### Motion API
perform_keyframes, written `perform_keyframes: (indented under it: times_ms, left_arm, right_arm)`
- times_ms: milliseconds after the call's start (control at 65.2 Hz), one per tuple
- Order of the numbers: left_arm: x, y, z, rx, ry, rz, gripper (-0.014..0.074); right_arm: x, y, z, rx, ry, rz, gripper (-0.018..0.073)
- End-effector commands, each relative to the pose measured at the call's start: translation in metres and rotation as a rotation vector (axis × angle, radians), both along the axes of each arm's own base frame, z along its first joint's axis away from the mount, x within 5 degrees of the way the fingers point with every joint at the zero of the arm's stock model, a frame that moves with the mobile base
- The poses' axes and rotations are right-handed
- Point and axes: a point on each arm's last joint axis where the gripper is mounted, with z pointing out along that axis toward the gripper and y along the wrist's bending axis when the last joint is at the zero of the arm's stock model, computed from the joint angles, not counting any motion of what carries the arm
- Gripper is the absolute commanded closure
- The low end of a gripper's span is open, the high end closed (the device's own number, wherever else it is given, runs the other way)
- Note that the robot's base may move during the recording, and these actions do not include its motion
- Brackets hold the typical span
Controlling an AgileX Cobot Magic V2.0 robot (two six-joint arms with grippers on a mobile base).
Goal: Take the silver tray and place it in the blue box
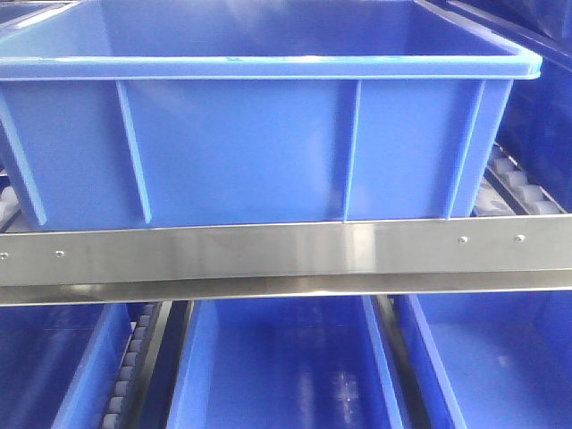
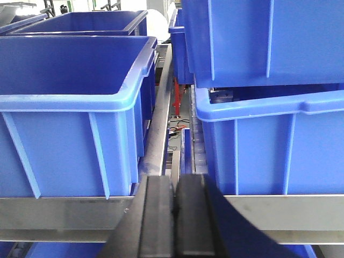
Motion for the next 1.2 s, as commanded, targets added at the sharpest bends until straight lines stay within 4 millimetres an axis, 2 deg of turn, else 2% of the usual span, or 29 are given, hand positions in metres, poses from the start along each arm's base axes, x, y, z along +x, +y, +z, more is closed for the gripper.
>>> perform_keyframes:
  times_ms: [0,199,307,414,567,828,966,1181]
  left_arm:
    - [-0.002,0.001,0.015,-0.031,-0.091,-0.002,0.0603]
    - [-0.002,0.001,0.015,-0.031,-0.091,-0.002,0.0602]
    - [-0.001,0.002,0.011,0.045,-0.104,0.041,0.0602]
    - [0.003,0.004,-0.002,0.070,-0.094,0.108,0.0603]
    - [0.005,0.010,-0.031,0.074,-0.084,0.208,0.0603]
    - [0.002,0.011,-0.084,0.087,-0.026,0.220,0.0603]
    - [0.001,0.011,-0.102,0.087,-0.025,0.221,0.0603]
    - [0.002,0.011,-0.103,0.091,-0.010,0.222,0.0603]
  right_arm:
    - [-0.004,0.000,0.016,-0.004,-0.132,-0.005,0.0508]
    - [-0.004,0.000,0.016,-0.004,-0.132,-0.005,0.0508]
    - [-0.004,0.000,0.016,-0.004,-0.132,-0.005,0.0508]
    - [-0.004,0.000,0.016,-0.004,-0.132,-0.005,0.0508]
    - [-0.004,0.000,0.016,-0.004,-0.132,-0.005,0.0508]
    - [-0.004,0.000,0.016,-0.004,-0.132,-0.005,0.0508]
    - [-0.004,0.000,0.016,-0.004,-0.132,-0.005,0.0508]
    - [-0.004,0.000,0.016,-0.004,-0.132,-0.005,0.0508]
